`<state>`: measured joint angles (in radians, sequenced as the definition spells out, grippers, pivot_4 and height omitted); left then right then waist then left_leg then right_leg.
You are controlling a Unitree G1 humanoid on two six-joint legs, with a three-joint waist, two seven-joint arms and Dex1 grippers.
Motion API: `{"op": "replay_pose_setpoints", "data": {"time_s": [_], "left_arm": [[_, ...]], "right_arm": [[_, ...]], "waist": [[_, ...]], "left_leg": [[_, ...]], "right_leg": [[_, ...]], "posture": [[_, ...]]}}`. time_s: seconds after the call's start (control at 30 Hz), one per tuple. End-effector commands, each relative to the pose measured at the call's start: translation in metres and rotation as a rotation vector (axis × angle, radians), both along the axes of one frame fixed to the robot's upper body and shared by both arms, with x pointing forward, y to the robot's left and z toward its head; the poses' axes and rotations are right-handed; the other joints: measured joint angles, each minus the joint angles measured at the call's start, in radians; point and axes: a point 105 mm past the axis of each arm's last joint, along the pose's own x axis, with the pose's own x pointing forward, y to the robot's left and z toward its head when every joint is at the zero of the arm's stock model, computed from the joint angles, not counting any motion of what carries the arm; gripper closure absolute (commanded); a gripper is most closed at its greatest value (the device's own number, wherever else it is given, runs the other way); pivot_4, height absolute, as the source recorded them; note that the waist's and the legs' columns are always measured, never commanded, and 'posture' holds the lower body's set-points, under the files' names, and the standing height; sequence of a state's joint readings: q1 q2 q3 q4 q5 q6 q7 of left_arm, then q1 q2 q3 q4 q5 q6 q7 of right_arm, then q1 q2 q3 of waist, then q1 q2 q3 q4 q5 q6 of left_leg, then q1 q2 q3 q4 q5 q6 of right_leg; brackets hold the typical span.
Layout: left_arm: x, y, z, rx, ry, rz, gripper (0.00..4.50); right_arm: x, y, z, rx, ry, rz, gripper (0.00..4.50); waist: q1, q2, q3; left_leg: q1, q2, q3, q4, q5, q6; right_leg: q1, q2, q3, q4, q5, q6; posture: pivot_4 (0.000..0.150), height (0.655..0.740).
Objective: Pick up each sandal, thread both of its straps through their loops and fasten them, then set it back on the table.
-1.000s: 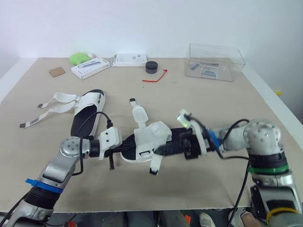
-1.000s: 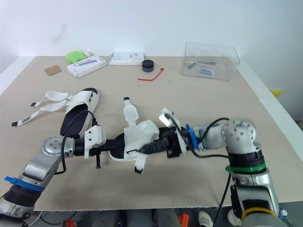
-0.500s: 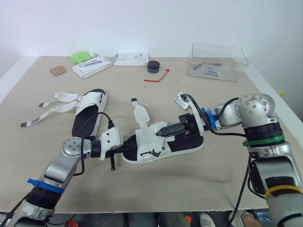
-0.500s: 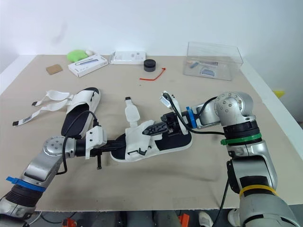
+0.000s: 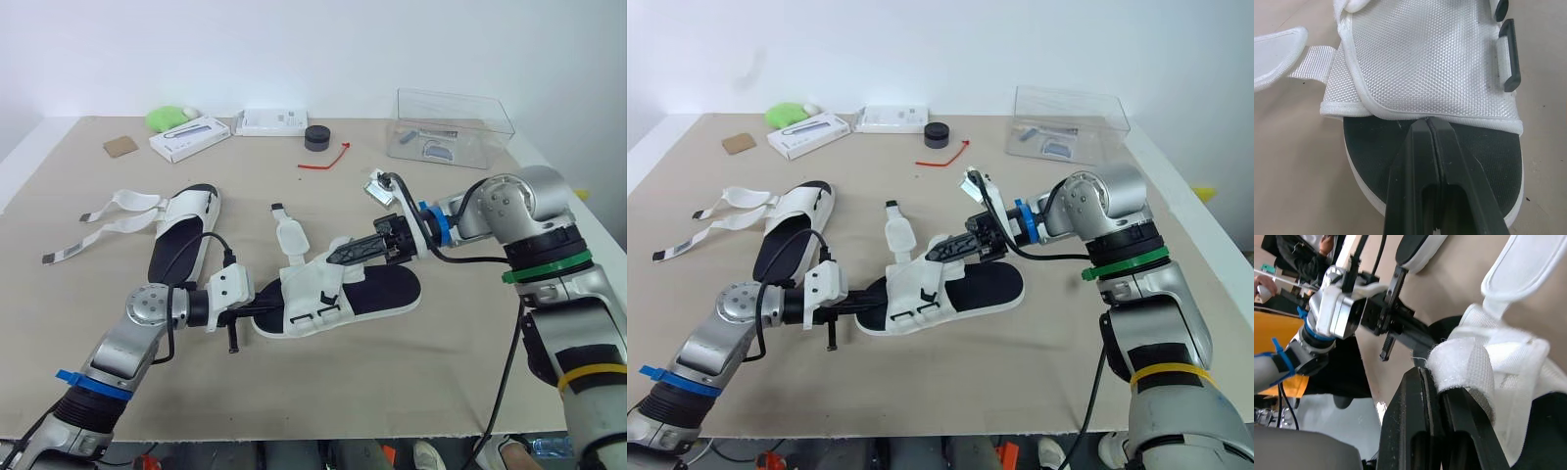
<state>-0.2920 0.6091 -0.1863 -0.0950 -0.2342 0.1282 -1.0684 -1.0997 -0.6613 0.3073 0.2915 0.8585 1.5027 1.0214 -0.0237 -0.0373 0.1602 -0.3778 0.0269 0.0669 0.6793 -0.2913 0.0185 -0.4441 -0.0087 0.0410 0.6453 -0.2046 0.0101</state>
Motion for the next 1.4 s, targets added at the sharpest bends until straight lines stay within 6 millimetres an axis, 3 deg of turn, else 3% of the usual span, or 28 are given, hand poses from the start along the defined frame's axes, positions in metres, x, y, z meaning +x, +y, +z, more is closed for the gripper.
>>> {"op": "replay_pose_setpoints", "data": {"time_s": [0.03,0.5,0.87,1.4], "left_arm": [[0.0,0.002,0.0,0.016,-0.002,0.001,4.5],[-0.001,0.002,-0.002,0.023,0.0,-0.003,4.5],[-0.001,0.004,-0.005,0.027,0.002,0.005,4.5],[-0.001,0.003,-0.007,0.029,0.001,0.009,4.5]], "right_arm": [[-0.005,-0.001,0.003,0.002,-0.009,0.021,4.43],[0.012,-0.004,-0.014,-0.06,-0.051,-0.004,4.43],[0.004,-0.003,-0.024,-0.1,-0.041,0.069,4.43],[-0.014,0.015,-0.008,-0.063,-0.141,0.182,4.43]], "waist": [[0.0,0.0,0.0],[0.0,0.0,0.0],[0.0,0.0,0.0],[-0.001,0.0,0.0]], "left_leg": [[0.0,0.0,0.0,0.0,0.0,0.0],[0.0,0.0,0.0,0.0,0.0,0.0],[0.0,0.0,0.0,0.0,0.0,0.0],[0.0,0.001,-0.001,0.0,-0.001,0.0]], "right_leg": [[0.0,0.0,0.0,0.0,0.0,0.0],[0.0,0.0,0.0,0.0,0.0,0.0],[0.0,0.0,0.0,0.0,0.0,0.0],[0.0,0.001,-0.002,0.0,-0.001,-0.002]], "posture": [[0.15,0.74],[0.15,0.74],[0.15,0.74],[0.15,0.74]]}}
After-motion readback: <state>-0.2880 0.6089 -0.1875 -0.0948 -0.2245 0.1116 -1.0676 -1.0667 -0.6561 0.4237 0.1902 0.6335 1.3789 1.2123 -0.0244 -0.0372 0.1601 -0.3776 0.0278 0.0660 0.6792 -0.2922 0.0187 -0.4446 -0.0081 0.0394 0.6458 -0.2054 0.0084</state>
